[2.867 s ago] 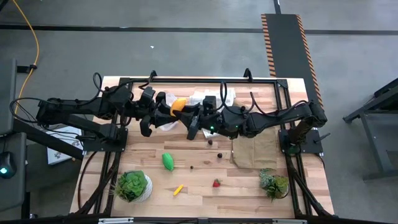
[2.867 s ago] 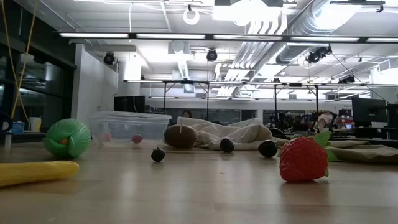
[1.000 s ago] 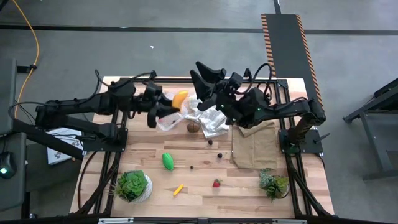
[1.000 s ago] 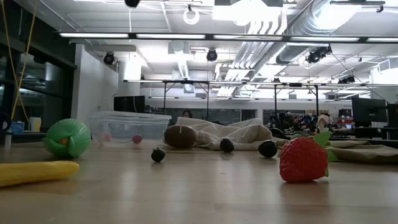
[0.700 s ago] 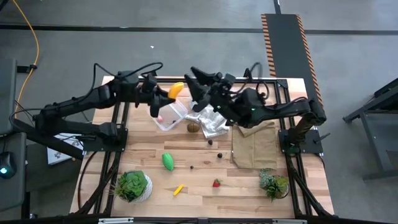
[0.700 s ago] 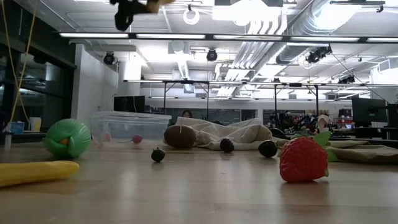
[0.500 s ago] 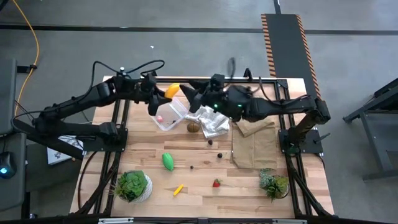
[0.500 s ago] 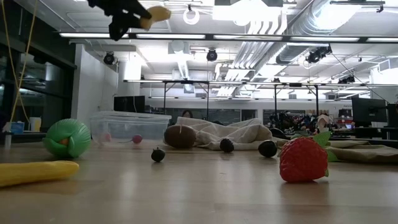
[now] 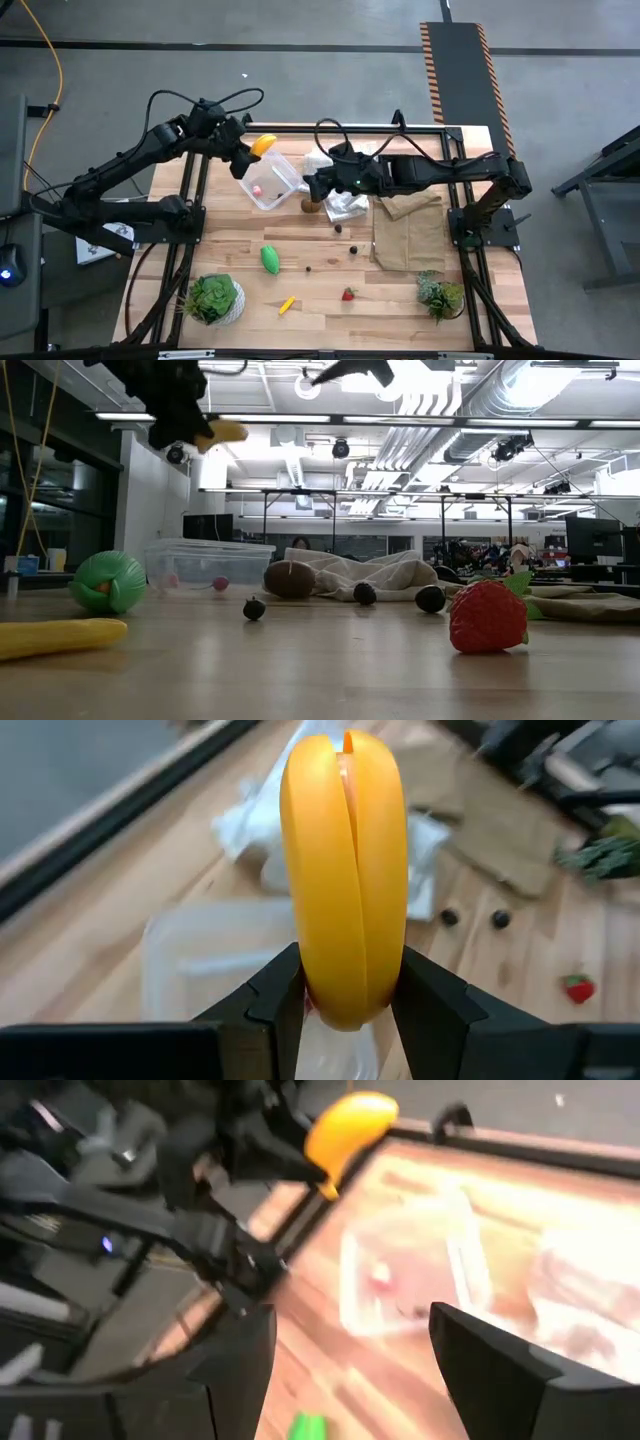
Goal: Pick and placing Produce into tupperware
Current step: Put the yellow banana into the transparent bin
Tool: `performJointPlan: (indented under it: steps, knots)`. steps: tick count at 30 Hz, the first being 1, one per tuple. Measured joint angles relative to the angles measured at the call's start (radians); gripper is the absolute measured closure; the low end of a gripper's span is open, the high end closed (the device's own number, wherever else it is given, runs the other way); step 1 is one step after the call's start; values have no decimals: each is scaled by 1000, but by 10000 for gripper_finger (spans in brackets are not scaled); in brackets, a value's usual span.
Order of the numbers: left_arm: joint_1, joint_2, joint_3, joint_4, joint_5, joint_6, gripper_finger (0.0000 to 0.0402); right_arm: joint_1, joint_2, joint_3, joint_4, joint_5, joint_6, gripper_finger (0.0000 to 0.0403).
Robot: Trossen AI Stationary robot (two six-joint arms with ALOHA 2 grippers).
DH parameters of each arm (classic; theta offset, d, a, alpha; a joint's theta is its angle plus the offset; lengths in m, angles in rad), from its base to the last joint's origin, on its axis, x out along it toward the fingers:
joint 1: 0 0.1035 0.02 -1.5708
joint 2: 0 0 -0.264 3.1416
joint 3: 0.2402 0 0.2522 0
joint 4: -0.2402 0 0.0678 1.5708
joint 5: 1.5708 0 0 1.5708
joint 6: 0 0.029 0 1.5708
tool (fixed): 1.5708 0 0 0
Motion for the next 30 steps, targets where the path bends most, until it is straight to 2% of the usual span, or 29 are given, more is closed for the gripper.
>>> performJointPlan:
  steps: [17, 23, 30]
  knots:
    - [17, 221, -1, -143, -6, 70, 279, 6, 11, -1, -369, -135, 144, 148]
    - [5, 276, -1, -165, -20, 79, 279, 10, 22, -1, -396, -142, 155, 148]
    - [-67, 353, -1, -156, -55, 78, 279, 10, 32, -1, -399, -142, 155, 148]
